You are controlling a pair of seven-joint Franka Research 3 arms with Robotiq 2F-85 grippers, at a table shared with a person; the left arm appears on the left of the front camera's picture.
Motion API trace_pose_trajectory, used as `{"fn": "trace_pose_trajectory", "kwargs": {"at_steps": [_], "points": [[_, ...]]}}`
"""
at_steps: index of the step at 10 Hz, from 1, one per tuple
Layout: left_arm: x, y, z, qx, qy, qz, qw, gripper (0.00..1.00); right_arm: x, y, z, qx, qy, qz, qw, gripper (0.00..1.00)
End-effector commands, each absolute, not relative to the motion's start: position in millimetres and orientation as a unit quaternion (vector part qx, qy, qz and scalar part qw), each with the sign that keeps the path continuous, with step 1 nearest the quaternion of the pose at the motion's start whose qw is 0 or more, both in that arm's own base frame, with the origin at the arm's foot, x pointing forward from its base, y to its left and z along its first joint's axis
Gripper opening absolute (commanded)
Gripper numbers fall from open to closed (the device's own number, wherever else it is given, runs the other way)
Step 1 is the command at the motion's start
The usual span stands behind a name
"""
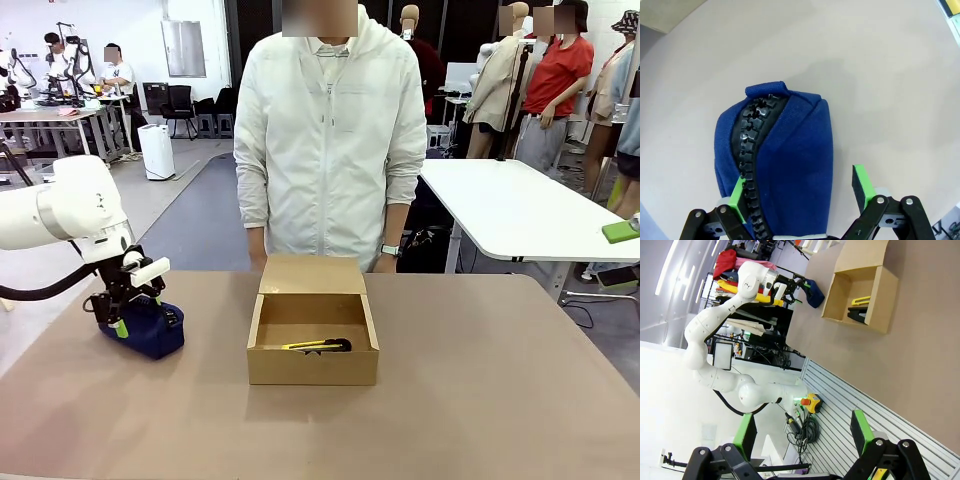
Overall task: Pack the items into the box.
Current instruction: Pick up the item indicated by the person and place it inside the Mailer Box.
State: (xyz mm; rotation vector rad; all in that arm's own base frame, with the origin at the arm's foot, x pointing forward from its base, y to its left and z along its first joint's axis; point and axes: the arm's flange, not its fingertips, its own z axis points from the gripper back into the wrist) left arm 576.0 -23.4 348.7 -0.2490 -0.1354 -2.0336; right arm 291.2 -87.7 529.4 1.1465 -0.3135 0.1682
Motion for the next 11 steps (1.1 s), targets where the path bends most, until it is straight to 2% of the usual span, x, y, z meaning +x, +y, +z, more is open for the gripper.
{"fn": "trace_pose_trajectory", "kwargs": {"at_steps": [1, 3, 4, 5, 11], "points": [[581.7, -19.3, 352.8, -0.106, -0.056, -0.843, 0.524, 1.0, 290.0, -89.9, 529.3, 0.536, -0.147, 0.09, 0.826, 1.0], [579.2, -18.5, 355.2, -0.104, -0.037, -0.844, 0.525, 1.0, 290.0, -89.9, 529.3, 0.536, -0.147, 0.09, 0.826, 1.0], [580.3, -19.5, 355.5, -0.117, -0.028, -0.846, 0.519, 0.52, 290.0, -89.9, 529.3, 0.536, -0.147, 0.09, 0.826, 1.0], [579.4, -20.8, 356.3, -0.113, -0.016, -0.85, 0.514, 0.0, 290.0, -89.9, 529.3, 0.536, -0.147, 0.09, 0.826, 1.0], [578.4, -19.4, 357.2, -0.105, -0.023, -0.852, 0.512, 0.0, 290.0, -89.9, 529.3, 0.536, -0.147, 0.09, 0.826, 1.0]]}}
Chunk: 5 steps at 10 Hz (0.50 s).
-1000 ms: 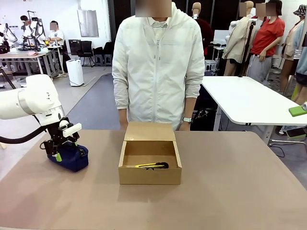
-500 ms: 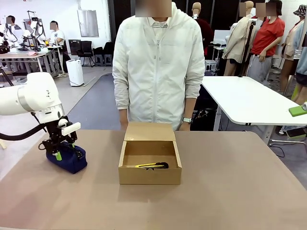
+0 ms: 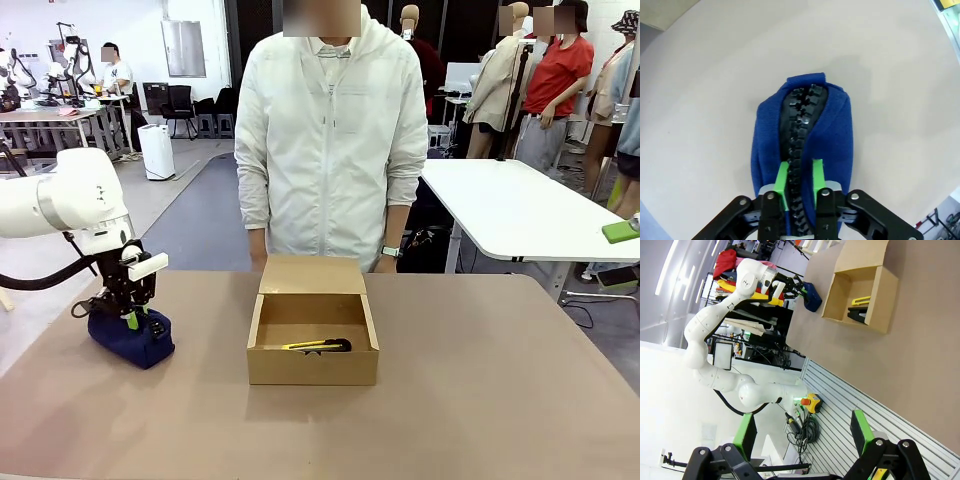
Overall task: Pack the items into the box.
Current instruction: Pick up the item indicated by the person and place it inside the Mailer Box.
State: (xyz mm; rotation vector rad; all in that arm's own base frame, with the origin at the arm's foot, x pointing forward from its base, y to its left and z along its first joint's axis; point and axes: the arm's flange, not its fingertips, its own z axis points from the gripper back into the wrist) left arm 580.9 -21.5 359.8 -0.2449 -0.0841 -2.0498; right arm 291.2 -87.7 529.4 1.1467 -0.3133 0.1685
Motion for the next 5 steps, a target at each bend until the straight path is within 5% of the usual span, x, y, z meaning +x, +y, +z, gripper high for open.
{"fn": "trace_pose_trajectory", "kwargs": {"at_steps": [1, 5], "points": [[577.9, -19.0, 356.9, -0.104, -0.023, -0.853, 0.512, 0.0, 290.0, -89.9, 529.3, 0.536, -0.147, 0.09, 0.826, 1.0], [576.0, -17.5, 358.4, -0.103, -0.024, -0.855, 0.507, 0.0, 290.0, -89.9, 529.3, 0.536, -0.147, 0.09, 0.826, 1.0]]}}
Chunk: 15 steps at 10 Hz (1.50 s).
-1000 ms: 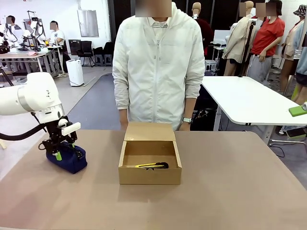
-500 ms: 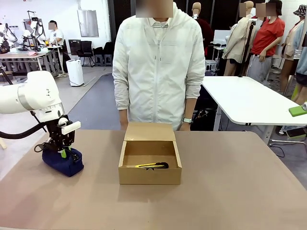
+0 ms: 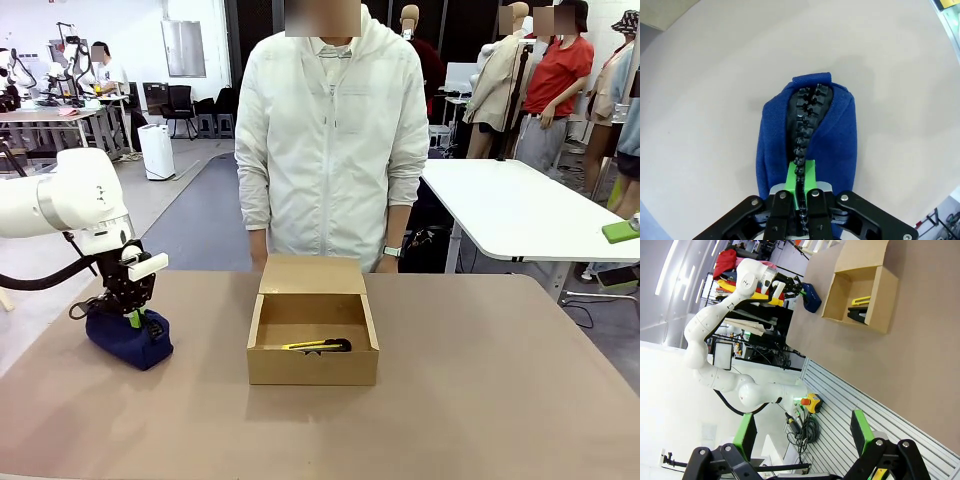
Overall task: Pack the items into the box.
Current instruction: Pick up the item indicated by the person and place it inside the Mailer Box.
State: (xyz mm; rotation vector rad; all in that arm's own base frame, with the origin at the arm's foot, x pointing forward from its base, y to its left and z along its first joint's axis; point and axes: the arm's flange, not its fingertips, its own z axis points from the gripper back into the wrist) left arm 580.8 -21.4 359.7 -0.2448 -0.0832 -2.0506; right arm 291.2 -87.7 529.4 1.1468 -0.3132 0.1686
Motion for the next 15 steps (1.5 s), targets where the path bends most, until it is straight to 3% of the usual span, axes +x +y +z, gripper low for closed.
{"fn": "trace_pose_trajectory", "kwargs": {"at_steps": [1, 3, 4, 5, 9, 12, 15], "points": [[576, -18, 360, -0.103, -0.023, -0.854, 0.509, 0.0, 290, -90, 529, 0.536, -0.147, 0.09, 0.826, 1.0], [576, -21, 375, -0.115, -0.052, -0.835, 0.535, 0.0, 290, -90, 529, 0.536, -0.147, 0.09, 0.826, 1.0], [577, -25, 390, -0.112, -0.056, -0.804, 0.581, 0.0, 290, -90, 529, 0.536, -0.147, 0.09, 0.826, 1.0], [575, -27, 425, -0.107, -0.058, -0.759, 0.64, 0.0, 290, -90, 529, 0.536, -0.147, 0.09, 0.826, 1.0], [547, -28, 554, -0.08, -0.068, -0.68, 0.726, 0.0, 290, -90, 529, 0.536, -0.147, 0.09, 0.826, 1.0], [533, -26, 573, -0.061, -0.1, -0.648, 0.752, 0.0, 290, -90, 529, 0.536, -0.147, 0.09, 0.826, 1.0], [532, -26, 585, -0.069, -0.09, -0.665, 0.738, 0.0, 290, -90, 529, 0.536, -0.147, 0.09, 0.826, 1.0]]}}
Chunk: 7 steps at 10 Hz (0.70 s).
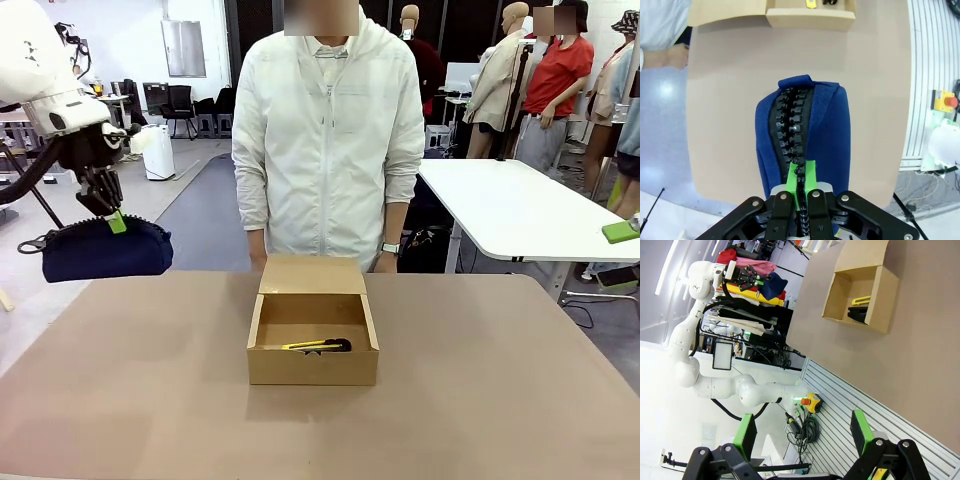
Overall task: Pack the items into the box.
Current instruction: Pick up the item indicated by the person and place it inside the Mailer Box.
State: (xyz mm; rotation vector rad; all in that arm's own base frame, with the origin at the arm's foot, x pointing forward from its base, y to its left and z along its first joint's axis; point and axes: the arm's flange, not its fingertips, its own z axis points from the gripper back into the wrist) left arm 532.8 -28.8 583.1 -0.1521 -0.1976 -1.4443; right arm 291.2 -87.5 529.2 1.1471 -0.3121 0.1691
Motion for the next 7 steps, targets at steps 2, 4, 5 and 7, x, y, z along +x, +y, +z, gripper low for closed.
{"fn": "trace_pose_trajectory", "kwargs": {"at_steps": [2, 4, 5, 7], "points": [[533, -34, 584, -0.07, -0.097, -0.66, 0.742, 0.0, 290, -90, 529, 0.536, -0.147, 0.09, 0.826, 1.0], [526, -109, 591, -0.035, -0.097, -0.652, 0.751, 0.0, 290, -90, 529, 0.536, -0.147, 0.09, 0.826, 1.0], [521, -161, 588, -0.026, -0.096, -0.671, 0.735, 0.0, 290, -90, 529, 0.536, -0.147, 0.09, 0.826, 1.0], [503, -237, 580, -0.004, -0.116, -0.727, 0.677, 0.0, 290, -90, 529, 0.536, -0.147, 0.09, 0.826, 1.0]]}}
